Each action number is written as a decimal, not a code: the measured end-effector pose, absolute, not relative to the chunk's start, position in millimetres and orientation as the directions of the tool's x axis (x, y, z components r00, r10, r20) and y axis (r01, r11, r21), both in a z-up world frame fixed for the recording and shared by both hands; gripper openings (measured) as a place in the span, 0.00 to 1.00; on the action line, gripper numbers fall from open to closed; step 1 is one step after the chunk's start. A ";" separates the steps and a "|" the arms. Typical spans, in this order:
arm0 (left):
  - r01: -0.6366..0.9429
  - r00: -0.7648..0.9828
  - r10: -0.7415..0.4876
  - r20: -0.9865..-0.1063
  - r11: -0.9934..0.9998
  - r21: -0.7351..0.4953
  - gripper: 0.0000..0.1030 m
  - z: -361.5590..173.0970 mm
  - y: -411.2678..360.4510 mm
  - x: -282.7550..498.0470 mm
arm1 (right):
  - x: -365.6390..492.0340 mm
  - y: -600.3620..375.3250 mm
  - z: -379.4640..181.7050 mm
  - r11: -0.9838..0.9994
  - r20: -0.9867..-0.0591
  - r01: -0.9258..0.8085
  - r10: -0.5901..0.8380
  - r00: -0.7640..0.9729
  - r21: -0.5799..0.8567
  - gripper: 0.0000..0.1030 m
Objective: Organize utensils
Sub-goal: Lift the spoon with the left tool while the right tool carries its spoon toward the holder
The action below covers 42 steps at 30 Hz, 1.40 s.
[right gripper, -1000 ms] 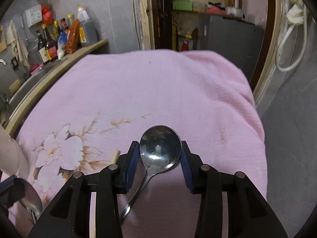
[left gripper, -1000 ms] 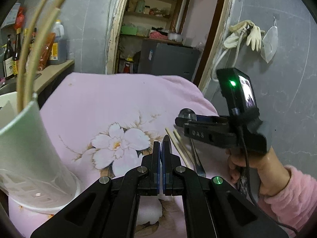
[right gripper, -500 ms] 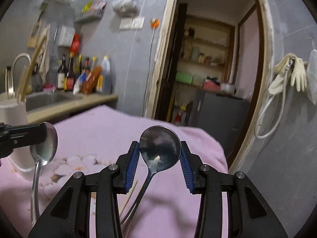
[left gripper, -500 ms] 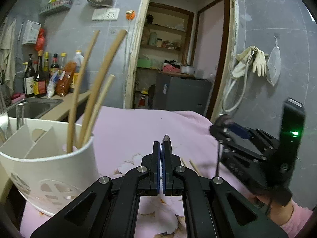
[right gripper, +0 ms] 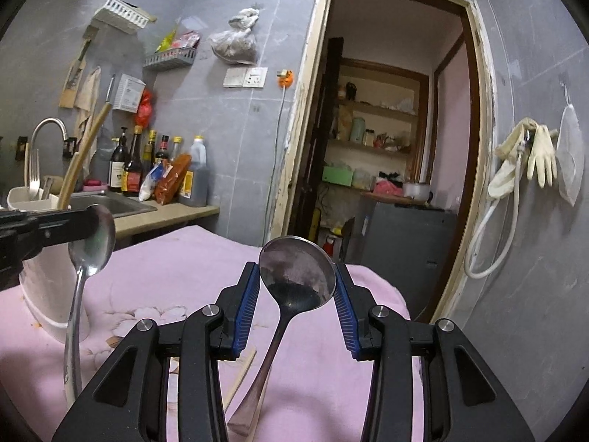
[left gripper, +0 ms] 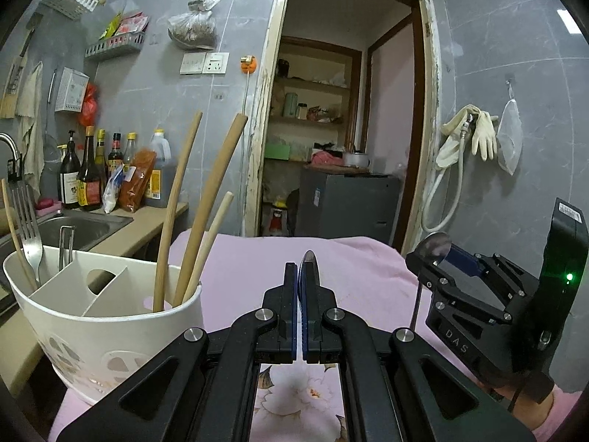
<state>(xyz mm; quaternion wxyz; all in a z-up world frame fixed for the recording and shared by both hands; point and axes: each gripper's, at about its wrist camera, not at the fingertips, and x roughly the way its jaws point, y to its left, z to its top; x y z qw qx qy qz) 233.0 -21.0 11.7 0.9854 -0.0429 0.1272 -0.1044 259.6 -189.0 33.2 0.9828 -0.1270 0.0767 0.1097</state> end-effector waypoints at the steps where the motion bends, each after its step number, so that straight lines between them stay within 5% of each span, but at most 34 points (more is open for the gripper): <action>1: 0.196 0.947 -0.218 -0.238 0.974 -0.112 0.00 12.0 -20.2 233.0 | 258.9 -188.2 33.6 0.943 -0.174 -0.234 0.196 0.965 -0.235 0.37; 31: 0.210 0.969 -0.219 -0.114 0.974 -0.088 0.00 37.3 -13.0 198.5 | 205.9 -180.2 60.3 0.934 -0.024 -0.198 0.200 0.980 -0.296 0.37; 42: 0.125 0.992 -0.124 0.031 0.992 -0.027 0.00 96.6 29.6 159.1 | 184.4 -155.6 101.8 0.923 0.054 -0.254 0.280 0.958 -0.289 0.37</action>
